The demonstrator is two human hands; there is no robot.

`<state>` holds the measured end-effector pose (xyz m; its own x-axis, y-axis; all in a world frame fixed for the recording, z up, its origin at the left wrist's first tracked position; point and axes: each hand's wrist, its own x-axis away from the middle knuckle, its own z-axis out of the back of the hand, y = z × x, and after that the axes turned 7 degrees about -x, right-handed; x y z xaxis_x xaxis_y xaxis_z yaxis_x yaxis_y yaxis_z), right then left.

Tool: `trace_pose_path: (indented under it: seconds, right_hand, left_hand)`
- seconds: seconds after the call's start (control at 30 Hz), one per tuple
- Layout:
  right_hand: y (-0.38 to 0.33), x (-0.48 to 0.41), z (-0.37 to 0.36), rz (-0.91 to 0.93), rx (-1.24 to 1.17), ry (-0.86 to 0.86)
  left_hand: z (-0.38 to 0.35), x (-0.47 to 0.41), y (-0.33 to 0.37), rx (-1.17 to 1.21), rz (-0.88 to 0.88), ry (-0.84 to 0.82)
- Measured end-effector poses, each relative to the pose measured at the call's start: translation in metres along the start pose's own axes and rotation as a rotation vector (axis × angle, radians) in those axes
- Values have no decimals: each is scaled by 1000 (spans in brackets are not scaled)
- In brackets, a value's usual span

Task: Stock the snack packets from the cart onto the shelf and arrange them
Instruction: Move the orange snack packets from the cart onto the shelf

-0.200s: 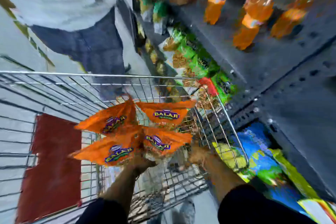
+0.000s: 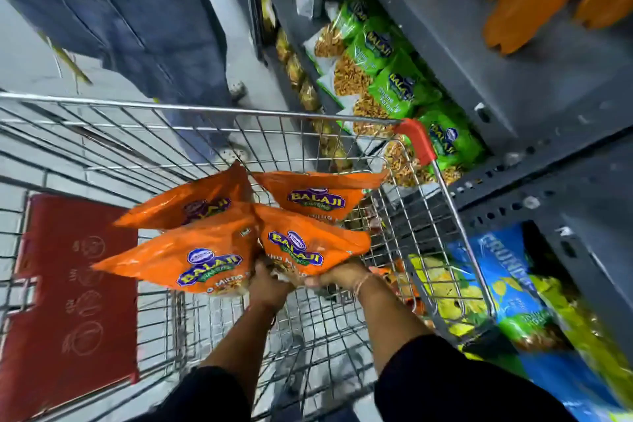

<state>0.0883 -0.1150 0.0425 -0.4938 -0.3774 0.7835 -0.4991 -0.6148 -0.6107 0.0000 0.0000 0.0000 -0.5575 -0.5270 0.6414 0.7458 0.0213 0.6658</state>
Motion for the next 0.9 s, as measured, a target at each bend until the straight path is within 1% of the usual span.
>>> trace_pose_path:
  seconds: [0.07,0.13,0.2,0.27,0.37,0.47,0.53,0.6,0.7,0.73,0.83,0.9]
  right_hand:
    - [-1,-10,-2,13,-19,46]
    - [-1,-16,-2,46,-129,138]
    - [2,-22,4,39,-208,182]
    - [3,-25,9,35,-202,205]
    - [4,-22,13,-19,-166,215]
    - [0,-4,23,28,-128,188]
    - [-5,15,32,95,-138,155]
    - [-11,42,42,165,-194,117]
    - [-23,92,61,323,-272,82]
    - [-28,115,68,397,-301,89]
    - [-39,172,90,577,-376,113]
    - [-45,208,107,715,-410,140]
  left_hand:
    - [-6,-7,-3,2,55,43]
    - [-9,-11,-7,18,80,28]
    - [-12,-11,-7,43,93,16]
    - [-11,-12,-4,50,82,-2]
    - [-8,-6,4,26,86,-63]
    - [1,10,16,3,47,-105]
    - [14,24,25,-67,-35,-104]
    - [31,44,35,-110,-158,-117]
    - [50,79,48,-25,-358,-177]
    - [53,93,58,-38,-435,-202]
    - [56,123,91,-119,-595,-335]
    - [46,141,118,-117,-663,-375]
